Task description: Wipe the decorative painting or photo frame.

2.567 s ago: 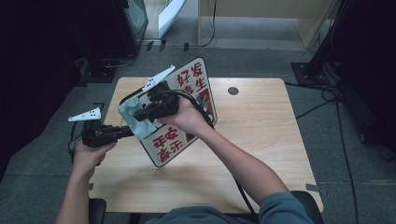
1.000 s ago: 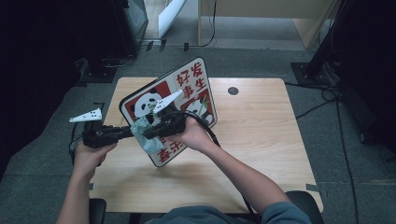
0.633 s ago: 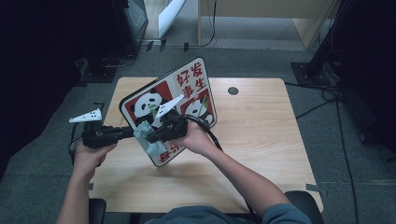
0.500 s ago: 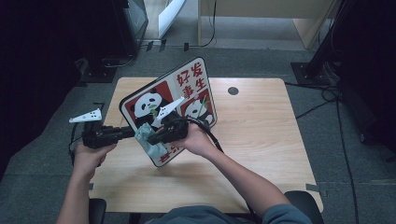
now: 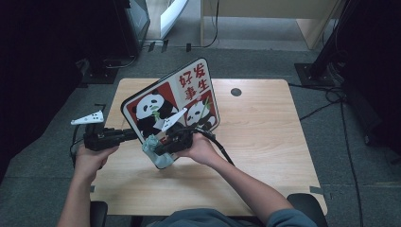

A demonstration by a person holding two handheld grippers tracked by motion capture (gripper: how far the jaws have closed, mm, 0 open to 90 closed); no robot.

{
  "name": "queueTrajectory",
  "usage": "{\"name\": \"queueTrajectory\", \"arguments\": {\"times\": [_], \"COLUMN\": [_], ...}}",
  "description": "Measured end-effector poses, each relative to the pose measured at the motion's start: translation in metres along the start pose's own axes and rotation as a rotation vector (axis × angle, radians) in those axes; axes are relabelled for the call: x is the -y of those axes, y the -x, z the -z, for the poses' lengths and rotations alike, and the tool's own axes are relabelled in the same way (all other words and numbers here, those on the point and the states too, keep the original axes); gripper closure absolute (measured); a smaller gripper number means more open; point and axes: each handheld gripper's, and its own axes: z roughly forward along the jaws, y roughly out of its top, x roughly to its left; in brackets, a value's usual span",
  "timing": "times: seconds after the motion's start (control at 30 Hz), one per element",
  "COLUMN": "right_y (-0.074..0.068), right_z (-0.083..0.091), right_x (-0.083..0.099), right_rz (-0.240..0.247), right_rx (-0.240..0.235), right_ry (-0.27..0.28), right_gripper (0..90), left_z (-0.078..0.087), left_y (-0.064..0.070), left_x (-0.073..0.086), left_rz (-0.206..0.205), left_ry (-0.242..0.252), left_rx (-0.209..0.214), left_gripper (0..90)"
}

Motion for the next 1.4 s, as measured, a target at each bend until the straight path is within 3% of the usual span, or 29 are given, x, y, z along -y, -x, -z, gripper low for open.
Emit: {"name": "queueTrajectory", "arguments": {"times": [0.33, 0.83, 1.13, 1.4], "right_y": [0.004, 0.006, 0.002, -0.015], "right_z": [-0.009, -0.021, -0.017, -0.013], "right_x": [0.021, 0.039, 0.035, 0.016], "right_rz": [-0.027, -0.044, -0.065, -0.017], "right_rx": [-0.021, -0.008, -0.011, -0.032], "right_ry": [0.030, -0.031, -0.037, 0.004], "right_gripper": [87.3, 87.3, 87.7, 87.8], "left_z": [0.000, 0.001, 0.001, 0.003], "left_y": [0.000, -0.001, 0.000, -0.001], "left_x": [0.000, 0.001, 0.001, 0.001], "left_rz": [0.001, 0.014, 0.008, 0.013], "left_ry": [-0.002, 0.005, 0.006, 0.014], "left_rx": [-0.002, -0.002, -0.015, -0.026], "left_gripper": [76.8, 74.0, 73.0, 72.6]}}
